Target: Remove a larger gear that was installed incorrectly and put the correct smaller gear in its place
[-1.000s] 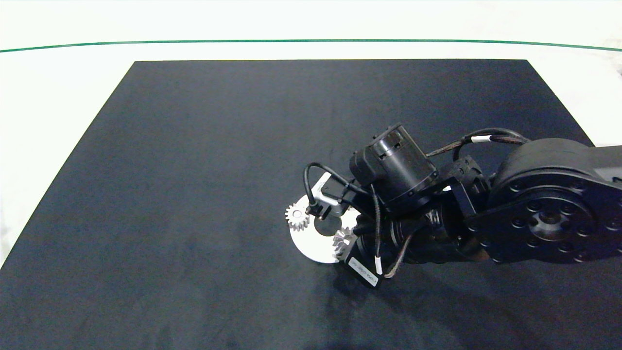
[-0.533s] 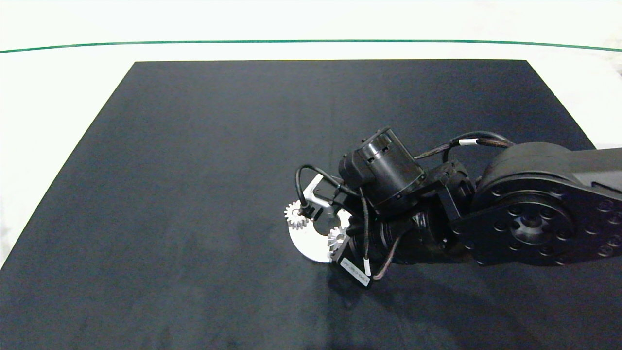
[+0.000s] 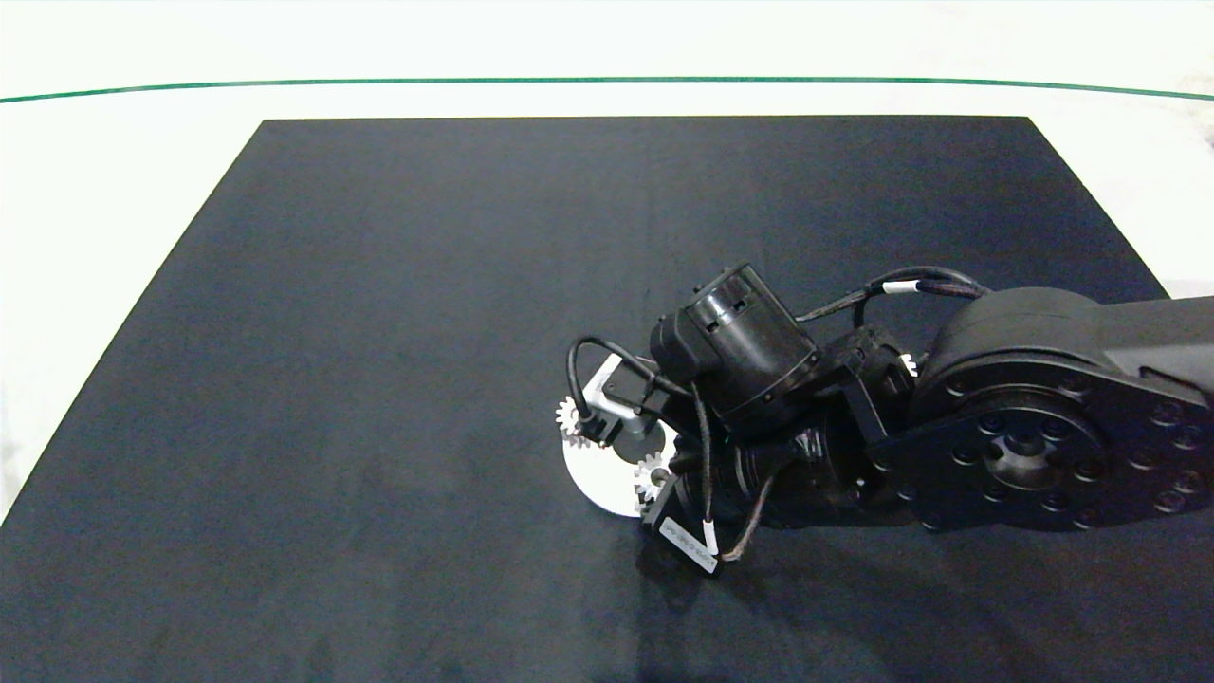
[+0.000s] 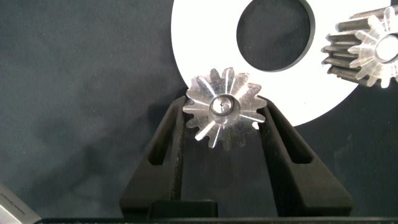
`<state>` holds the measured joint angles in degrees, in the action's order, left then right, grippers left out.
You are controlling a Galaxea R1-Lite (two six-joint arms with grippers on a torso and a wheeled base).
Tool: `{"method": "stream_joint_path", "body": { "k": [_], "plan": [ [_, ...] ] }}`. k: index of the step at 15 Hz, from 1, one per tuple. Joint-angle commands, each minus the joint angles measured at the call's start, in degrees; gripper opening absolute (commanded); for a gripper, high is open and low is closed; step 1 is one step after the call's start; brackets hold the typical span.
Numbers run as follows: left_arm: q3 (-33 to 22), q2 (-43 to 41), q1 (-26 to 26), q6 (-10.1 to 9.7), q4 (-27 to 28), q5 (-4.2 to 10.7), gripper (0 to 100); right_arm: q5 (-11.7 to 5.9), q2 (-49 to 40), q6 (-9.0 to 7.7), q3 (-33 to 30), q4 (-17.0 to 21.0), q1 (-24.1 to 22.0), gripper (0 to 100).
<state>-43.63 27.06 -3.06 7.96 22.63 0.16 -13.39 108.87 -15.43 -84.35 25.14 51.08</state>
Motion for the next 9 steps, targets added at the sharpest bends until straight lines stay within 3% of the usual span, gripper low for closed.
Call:
{"method": "stream_joint_path", "body": {
  "k": [1,9],
  "plan": [
    [-0.05,0.01,0.07,0.04,0.14,0.02,100,-0.06,-0.33,-0.04,0.24,0.09,0.07,22],
    [-0.05,-0.43,0.07,0.04,0.14,0.02,100,-0.68,-0.24,0.14,1.2,0.09,0.07,22]
  ]
}}
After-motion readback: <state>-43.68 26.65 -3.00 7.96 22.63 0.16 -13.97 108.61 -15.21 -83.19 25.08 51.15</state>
